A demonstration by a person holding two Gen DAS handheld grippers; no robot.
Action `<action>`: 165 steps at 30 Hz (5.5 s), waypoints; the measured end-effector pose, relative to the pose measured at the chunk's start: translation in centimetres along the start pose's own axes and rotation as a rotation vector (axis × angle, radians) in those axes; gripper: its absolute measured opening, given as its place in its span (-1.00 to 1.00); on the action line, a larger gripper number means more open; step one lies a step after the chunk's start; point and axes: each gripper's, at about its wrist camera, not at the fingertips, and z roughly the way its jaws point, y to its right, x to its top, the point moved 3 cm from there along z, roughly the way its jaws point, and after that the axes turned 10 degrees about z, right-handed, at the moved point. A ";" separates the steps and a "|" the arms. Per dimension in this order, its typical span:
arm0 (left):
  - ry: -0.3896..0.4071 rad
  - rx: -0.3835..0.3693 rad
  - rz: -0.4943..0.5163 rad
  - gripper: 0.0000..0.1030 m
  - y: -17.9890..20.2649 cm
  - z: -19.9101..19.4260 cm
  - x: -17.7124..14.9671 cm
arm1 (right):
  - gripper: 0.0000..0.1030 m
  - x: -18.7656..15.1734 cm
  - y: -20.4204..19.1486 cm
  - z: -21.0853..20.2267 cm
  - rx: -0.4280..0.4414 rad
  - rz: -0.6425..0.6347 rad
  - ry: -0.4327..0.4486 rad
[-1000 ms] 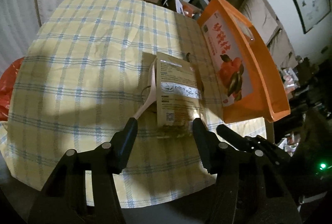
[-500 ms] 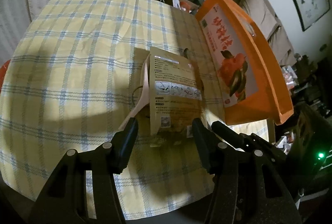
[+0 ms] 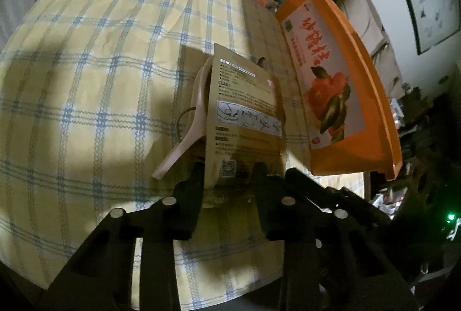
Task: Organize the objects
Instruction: 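Lift the brown pouch off the table with the left gripper, then carry the pouch over the orange basket with the left gripper, then lower the pouch into the basket beside the green sponge and release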
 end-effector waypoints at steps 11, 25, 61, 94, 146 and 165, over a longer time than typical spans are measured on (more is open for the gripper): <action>0.066 -0.066 -0.004 -0.98 0.2 -3.1 -0.4 | -0.50 -0.7 -1.1 0.0 0.055 -0.036 -0.008; 0.124 -0.084 0.059 -1.00 3.8 -7.5 0.2 | 0.05 -2.5 -4.0 -4.4 0.157 -0.183 0.076; 0.080 -0.299 -0.204 0.00 0.2 -1.7 -2.6 | -0.84 -1.6 0.6 -3.7 0.330 0.134 0.039; 0.121 -0.292 -0.007 -0.93 10.1 -5.1 3.1 | -0.84 3.1 2.2 -13.1 0.320 0.063 0.163; 0.010 -0.112 0.227 -0.72 17.8 -3.4 7.0 | -0.89 7.6 15.1 -14.1 0.260 0.208 0.184; -0.168 -0.112 0.461 -0.89 28.0 6.9 15.1 | -0.90 7.3 17.8 -13.7 0.134 0.210 0.214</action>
